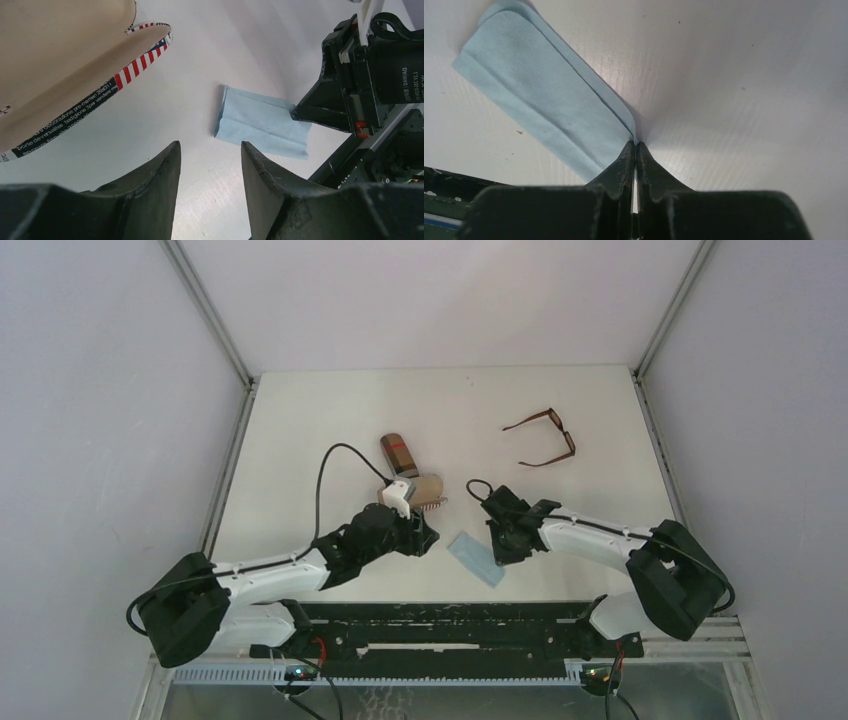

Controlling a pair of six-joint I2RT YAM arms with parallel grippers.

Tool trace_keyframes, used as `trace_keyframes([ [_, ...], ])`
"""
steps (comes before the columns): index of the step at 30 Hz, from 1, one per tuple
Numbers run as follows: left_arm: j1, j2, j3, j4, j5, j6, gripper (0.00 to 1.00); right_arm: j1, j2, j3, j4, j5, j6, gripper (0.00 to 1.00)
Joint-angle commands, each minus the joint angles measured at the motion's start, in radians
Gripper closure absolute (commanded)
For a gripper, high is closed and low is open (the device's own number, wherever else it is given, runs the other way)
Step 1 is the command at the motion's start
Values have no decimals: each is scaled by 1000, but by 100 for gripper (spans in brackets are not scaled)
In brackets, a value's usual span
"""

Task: Organize the sunglasses
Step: Adjust the glasses cleaning cloth at the center of the board.

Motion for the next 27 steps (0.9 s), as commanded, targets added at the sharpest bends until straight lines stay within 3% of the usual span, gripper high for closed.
trace_keyframes([
  [1,6,-39,-6,3,-20,11,48,20,-68,31,-30,40,10,100],
  [8,7,-55,-5,1,2,0,47,96,-180,84,-57,128,-33,100],
  [12,29,-102,-46,34,-1,-61,33,133,-236,93,-56,216,-74,100],
  [18,75,-209,-96,19,-22,-91,20,205,-254,138,-89,362,-146,100],
  [21,79,-263,-106,-19,-67,-86,14,275,-225,143,-65,339,-215,100],
  [27,81,-326,-138,-50,-103,-78,14,483,-50,157,8,180,-286,100],
])
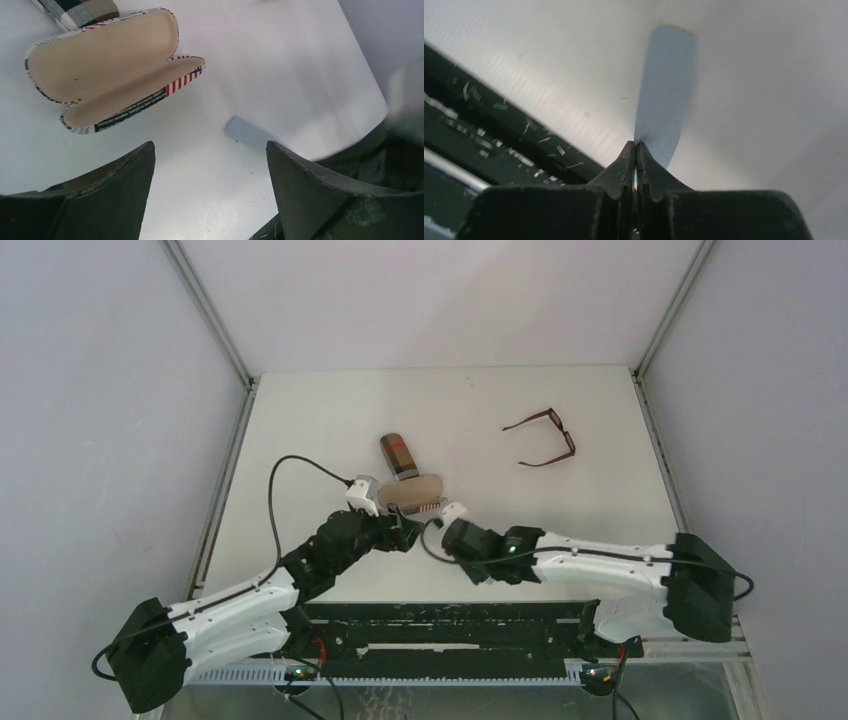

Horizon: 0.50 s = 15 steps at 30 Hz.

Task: Organize the sunglasses
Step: Adjust the glasses cleaning cloth at the center of the board.

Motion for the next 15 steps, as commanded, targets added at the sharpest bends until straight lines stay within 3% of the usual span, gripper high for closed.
trace_keyframes([
  [1,5,-38,-38,-5,-41,-6,15,119,126,34,78,-117,-70,97],
  [7,6,-39,-54,-13,-30,-8,16,143,117,16,157,-111,2,83],
  [10,6,-34,-57,-6,-28,-11,16,120,82,16,147,-76,23,83],
  [13,6,-24,-56,-1,-28,-13,17,91,65,10,131,-65,36,92],
  [15,6,-19,-56,1,-29,-17,17,84,66,8,120,-70,33,87],
])
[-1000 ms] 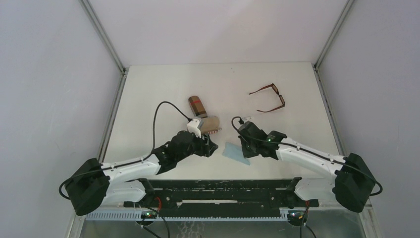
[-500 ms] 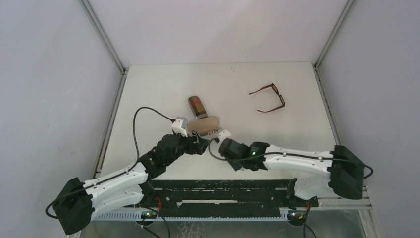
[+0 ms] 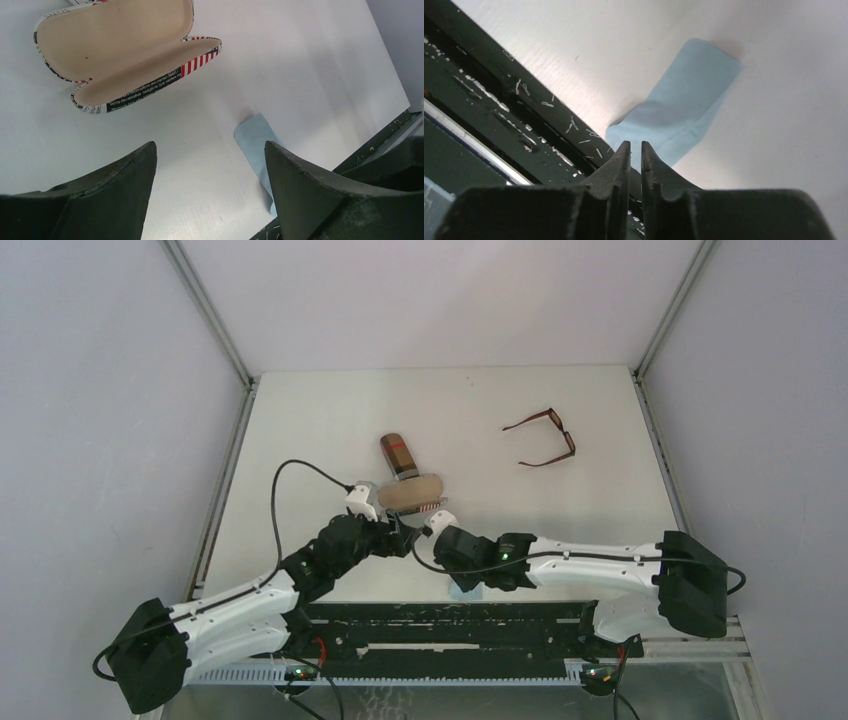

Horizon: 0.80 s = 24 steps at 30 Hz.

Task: Organize the sunglasses
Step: Adjust the glasses cleaning cloth at the center of the board.

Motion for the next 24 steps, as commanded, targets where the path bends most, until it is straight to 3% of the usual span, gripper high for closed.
trace_keyframes([
  [1,5,7,-12,29,-10,-18,17,-22,-23,7,9,22,25,83],
  [8,5,-16,-38,31,-44,-47,17,3,46,9,60,-60,67,71],
  [13,5,-78,-74,9,-100,-84,17,26,117,51,42,-28,131,62],
  [24,8,-304,-192,-38,-212,-176,15,89,189,120,-69,117,357,63],
])
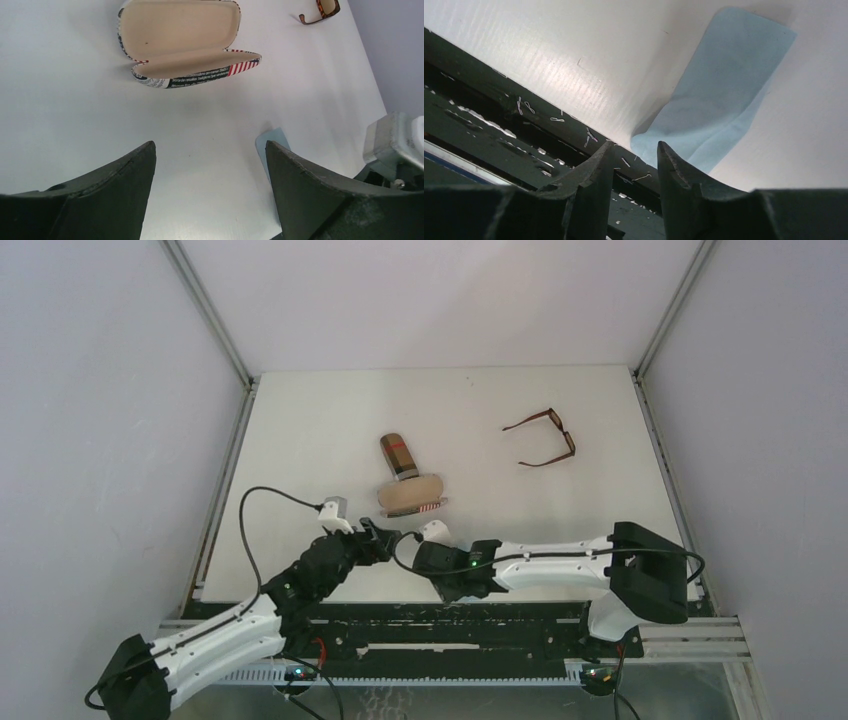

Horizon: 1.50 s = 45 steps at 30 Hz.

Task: Organize the sunglasses
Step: Adjust the glasses cleaning cloth at the center of the board.

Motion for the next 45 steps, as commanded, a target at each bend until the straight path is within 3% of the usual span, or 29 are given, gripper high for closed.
trace_keyframes([
  [1,7,-74,-38,-6,-57,-45,15,36,11,60,-50,91,142,63],
  [9,7,-128,-51,-51,-77,-49,15,85,105,136,-171,193,267,65],
  [19,7,-119,-57,-33,-72,-49,15,107,194,195,-225,207,279,67],
  [21,7,-112,-57,-25,-70,-49,15,107,201,199,-237,215,281,71],
  [25,8,-101,-56,-15,-65,-47,15,109,201,200,-253,233,288,90],
  [29,8,-96,-56,-8,-57,-44,15,113,180,200,-261,249,288,100],
  [35,8,-89,-54,22,-19,-21,15,104,111,189,-278,286,264,100],
  [43,8,34,-37,156,86,22,0,16,-67,56,-155,208,166,100],
  [45,8,90,-18,194,113,41,0,-18,-106,17,-130,180,143,100],
])
